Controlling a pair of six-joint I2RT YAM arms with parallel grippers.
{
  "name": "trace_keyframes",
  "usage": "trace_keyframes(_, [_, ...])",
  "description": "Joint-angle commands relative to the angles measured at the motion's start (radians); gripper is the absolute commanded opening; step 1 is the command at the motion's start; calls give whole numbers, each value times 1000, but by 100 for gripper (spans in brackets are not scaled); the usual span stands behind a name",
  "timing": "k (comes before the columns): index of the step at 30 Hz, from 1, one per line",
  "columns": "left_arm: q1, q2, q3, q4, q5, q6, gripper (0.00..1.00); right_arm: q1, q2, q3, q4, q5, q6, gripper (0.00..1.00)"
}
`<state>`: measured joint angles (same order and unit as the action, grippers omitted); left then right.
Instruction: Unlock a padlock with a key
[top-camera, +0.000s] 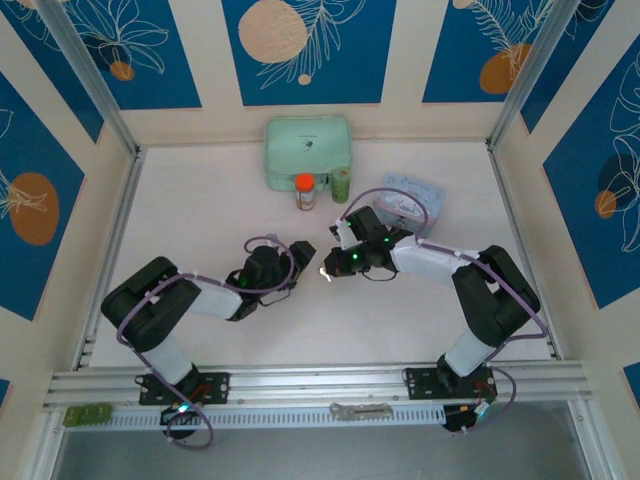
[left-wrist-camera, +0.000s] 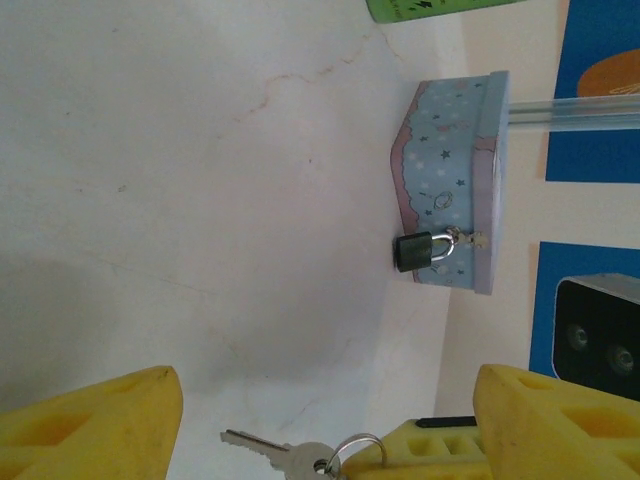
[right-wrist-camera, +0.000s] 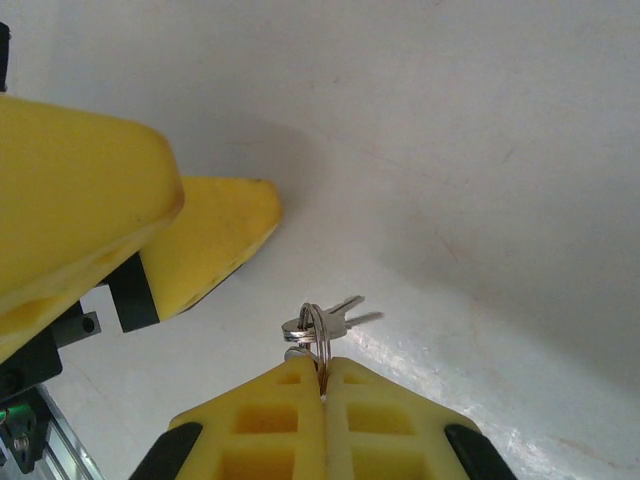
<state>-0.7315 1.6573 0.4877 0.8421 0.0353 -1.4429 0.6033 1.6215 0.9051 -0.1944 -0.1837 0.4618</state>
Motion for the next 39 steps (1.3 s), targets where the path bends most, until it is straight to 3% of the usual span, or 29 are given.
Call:
trace_keyframes(1, [-1, -22, 11, -2, -34, 12, 77, 3, 31, 20, -50, 21, 25, 0])
trace_keyframes(6, [16, -107, 24, -140, -66, 103, 78, 16, 56, 25, -174, 144, 64, 2])
trace_keyframes(12, [26, -223, 46, -294, -133, 215, 80, 45, 27, 41, -285, 286, 31, 27])
trace_keyframes(16, [34, -287, 52, -363, -180, 271, 82, 52, -1, 67, -275, 300, -15, 36])
trace_keyframes(22, [51, -348, 32, -405, -207, 289, 83, 91, 78, 140, -291, 329, -71, 42])
trace_keyframes(31, [58, -390, 12, -426, -227, 296, 83, 134, 158, 170, -337, 446, -61, 45])
trace_keyframes(35, [57, -393, 15, -425, -227, 299, 83, 153, 191, 170, -346, 452, -46, 35])
trace_keyframes(39, [59, -395, 11, -424, -233, 299, 83, 150, 219, 159, -339, 473, -6, 14])
